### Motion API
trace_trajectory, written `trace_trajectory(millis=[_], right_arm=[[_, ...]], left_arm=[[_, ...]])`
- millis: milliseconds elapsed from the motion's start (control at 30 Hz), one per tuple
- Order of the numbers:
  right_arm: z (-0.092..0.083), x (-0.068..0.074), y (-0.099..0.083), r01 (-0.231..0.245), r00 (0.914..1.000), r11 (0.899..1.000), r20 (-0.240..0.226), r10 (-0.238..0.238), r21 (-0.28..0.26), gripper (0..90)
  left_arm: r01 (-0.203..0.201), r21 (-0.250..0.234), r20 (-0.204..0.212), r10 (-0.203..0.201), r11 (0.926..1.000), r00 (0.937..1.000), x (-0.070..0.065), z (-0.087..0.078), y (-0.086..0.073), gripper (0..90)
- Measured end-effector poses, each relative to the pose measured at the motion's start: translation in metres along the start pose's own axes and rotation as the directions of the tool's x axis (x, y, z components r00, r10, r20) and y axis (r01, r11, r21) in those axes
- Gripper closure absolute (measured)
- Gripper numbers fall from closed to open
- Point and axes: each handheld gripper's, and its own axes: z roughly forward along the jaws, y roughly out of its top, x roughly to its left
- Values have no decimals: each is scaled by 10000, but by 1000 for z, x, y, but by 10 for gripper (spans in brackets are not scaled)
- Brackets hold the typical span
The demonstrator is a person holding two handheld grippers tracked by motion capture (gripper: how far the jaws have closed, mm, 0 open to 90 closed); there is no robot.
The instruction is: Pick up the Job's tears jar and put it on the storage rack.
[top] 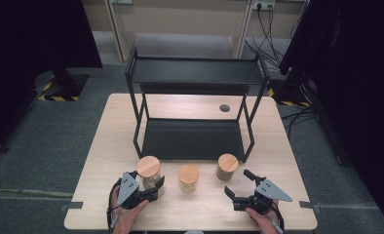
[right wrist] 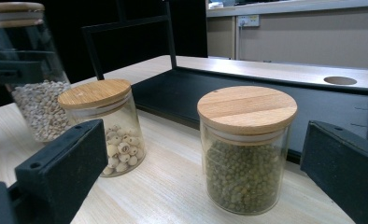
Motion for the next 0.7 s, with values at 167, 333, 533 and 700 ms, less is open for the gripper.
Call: trace_trajectory(millis=[167, 333, 533, 700], right_arm=[[0, -1, 0, 5, 10000, 10000, -47, -4, 23, 13], [1, 0, 0, 10, 10000, 10000, -93, -9, 62, 15], [2, 0, 0, 2, 9999, 10000, -146, -1, 88, 15], [2, 0, 0, -18, 9999, 10000, -131, 19, 69, 15]], left_arm=[[-140, 43, -12, 140, 9999, 9999, 0, 7, 5, 247], [-186, 66, 22, 186, 9998, 9998, 2, 12, 10, 248], [-184, 124, -27, 185, 9998, 9998, 4, 19, 16, 248], [-217, 65, -57, 218, 9997, 9997, 6, 26, 22, 248]])
